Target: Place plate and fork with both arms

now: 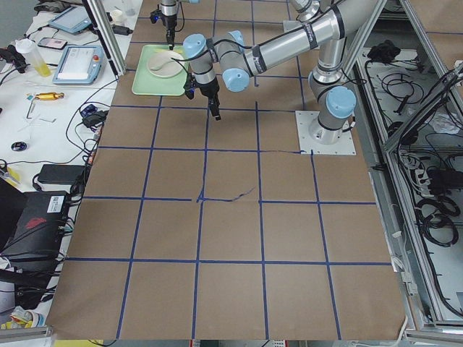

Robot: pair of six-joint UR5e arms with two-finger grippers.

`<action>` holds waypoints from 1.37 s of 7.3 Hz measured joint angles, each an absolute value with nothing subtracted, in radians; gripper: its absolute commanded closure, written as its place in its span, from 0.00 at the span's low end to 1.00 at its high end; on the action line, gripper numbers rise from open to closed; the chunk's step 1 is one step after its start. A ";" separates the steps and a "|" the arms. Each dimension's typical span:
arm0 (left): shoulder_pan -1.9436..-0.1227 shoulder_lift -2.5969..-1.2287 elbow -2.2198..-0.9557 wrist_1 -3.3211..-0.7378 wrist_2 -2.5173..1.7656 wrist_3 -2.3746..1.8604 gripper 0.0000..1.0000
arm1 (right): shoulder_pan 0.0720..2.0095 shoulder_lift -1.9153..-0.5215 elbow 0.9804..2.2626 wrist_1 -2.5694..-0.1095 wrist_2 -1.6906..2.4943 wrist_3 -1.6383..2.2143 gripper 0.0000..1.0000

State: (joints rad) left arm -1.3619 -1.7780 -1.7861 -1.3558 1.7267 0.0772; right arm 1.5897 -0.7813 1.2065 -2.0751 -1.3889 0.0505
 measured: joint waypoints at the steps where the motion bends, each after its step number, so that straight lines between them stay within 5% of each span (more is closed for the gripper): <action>1: -1.363 -1.772 -1.783 -1.355 1.726 0.077 0.00 | 1.589 -0.818 1.208 -2.012 -1.413 0.048 0.00; 7: -1.383 -1.660 -1.622 -1.511 1.720 0.082 0.00 | 1.588 -1.255 1.354 -1.574 -1.611 -0.052 0.00; 10: -1.383 -1.692 -1.478 -1.627 1.649 0.083 0.00 | 1.599 -1.354 1.388 -1.498 -1.601 -0.044 0.00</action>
State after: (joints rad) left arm -1.3832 -1.6916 -1.4780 -1.6266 1.6494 0.0829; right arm 1.5993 -1.3537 1.3876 -1.4985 -1.6008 -0.0441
